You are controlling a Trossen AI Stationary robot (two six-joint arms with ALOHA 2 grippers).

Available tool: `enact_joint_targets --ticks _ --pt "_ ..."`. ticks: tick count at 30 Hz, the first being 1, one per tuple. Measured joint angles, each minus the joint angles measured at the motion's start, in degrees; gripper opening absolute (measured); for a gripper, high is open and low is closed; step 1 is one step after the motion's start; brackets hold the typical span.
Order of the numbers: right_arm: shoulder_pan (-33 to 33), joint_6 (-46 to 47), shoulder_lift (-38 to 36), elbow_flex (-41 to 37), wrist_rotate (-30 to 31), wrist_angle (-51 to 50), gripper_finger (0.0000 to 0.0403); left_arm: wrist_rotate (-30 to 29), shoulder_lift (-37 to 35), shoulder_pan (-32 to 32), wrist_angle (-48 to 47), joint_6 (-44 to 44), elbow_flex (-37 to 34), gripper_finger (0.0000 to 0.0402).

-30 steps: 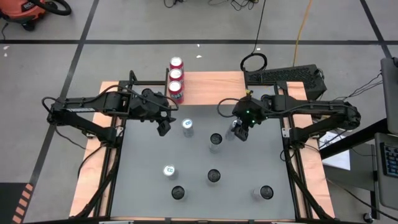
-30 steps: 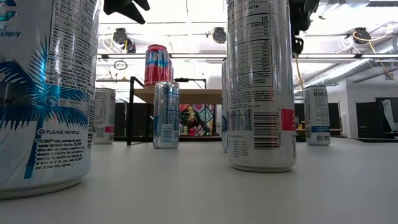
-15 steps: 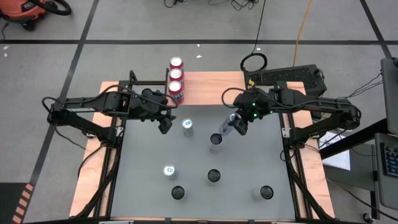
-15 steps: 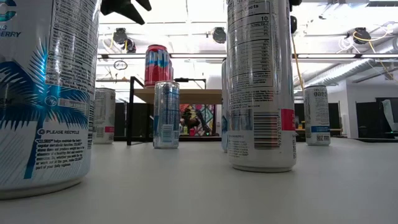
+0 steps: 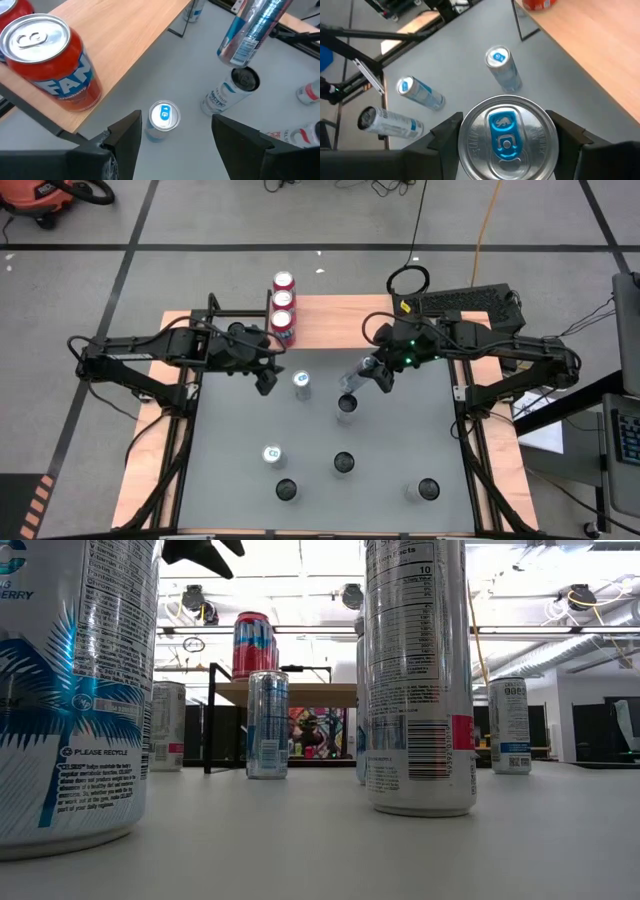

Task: Place canned beverage on shelf
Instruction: Put the top right blue soda can on the shelf

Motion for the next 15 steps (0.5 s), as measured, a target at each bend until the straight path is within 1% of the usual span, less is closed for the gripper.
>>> enact_joint_targets --ticks 5,9,13,15 --pt "0.0 2.1 0.0 0.0 0.0 3.7 0.0199 0.3 0.0 0.0 2.8 0.1 0.0 0.0239" --pt "0.0 3.4 0.0 0.0 0.0 8.7 0.0199 2.2 0.0 0.0 5.9 1.0 0.0 0.0239" --pt "-0.1 3.3 0.0 0.0 0.2 13.1 0.0199 3.4 0.0 -0.4 12.2 6.9 0.0 0.0239" --pt "-0.1 3.3 0.0 0.0 0.2 14.6 0.0199 2.1 -0.2 -1.0 16.9 10.2 0.0 0.0239"
